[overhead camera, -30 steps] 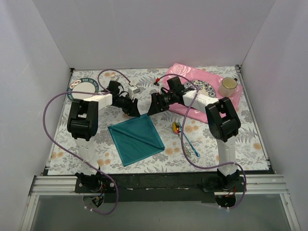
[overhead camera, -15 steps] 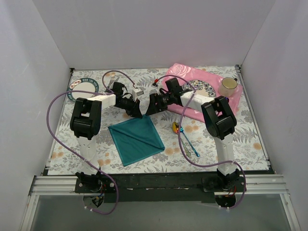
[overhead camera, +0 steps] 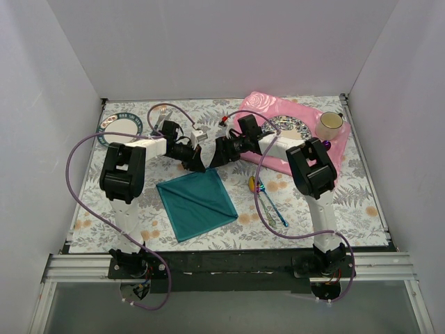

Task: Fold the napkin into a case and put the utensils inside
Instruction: Pick up the upper triangle-folded napkin from the center of the board.

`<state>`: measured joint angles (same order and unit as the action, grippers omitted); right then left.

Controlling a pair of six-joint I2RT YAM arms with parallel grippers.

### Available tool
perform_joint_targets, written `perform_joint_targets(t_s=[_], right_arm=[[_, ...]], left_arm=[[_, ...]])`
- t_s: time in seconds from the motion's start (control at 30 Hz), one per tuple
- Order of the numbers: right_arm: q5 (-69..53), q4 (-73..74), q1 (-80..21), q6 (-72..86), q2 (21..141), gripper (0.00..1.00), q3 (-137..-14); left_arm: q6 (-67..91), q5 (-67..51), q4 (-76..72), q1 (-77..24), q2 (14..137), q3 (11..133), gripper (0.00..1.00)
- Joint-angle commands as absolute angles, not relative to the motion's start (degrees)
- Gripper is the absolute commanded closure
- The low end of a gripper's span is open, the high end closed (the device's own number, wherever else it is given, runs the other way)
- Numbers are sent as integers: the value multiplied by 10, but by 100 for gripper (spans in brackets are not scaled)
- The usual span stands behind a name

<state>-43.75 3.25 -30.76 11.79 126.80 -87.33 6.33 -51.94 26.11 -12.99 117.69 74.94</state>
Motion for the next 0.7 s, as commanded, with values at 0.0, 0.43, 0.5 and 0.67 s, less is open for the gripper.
perform_joint_targets(t_s=[0.0, 0.43, 0.5, 0.67], right_arm=[[-446, -11, -308, 113, 1288, 18, -893], [-510, -40, -308, 133, 1293, 37, -870], [-517, -41, -309, 134, 1295, 43, -867], [-533, -54, -310, 145, 1293, 45, -862]], left_arm=[[36, -542, 255, -135, 1116, 734, 100], [18, -554, 247, -137, 1093, 721, 100], [18, -553, 246, -138, 1092, 721, 100], [18, -549, 243, -139, 1094, 722, 100]])
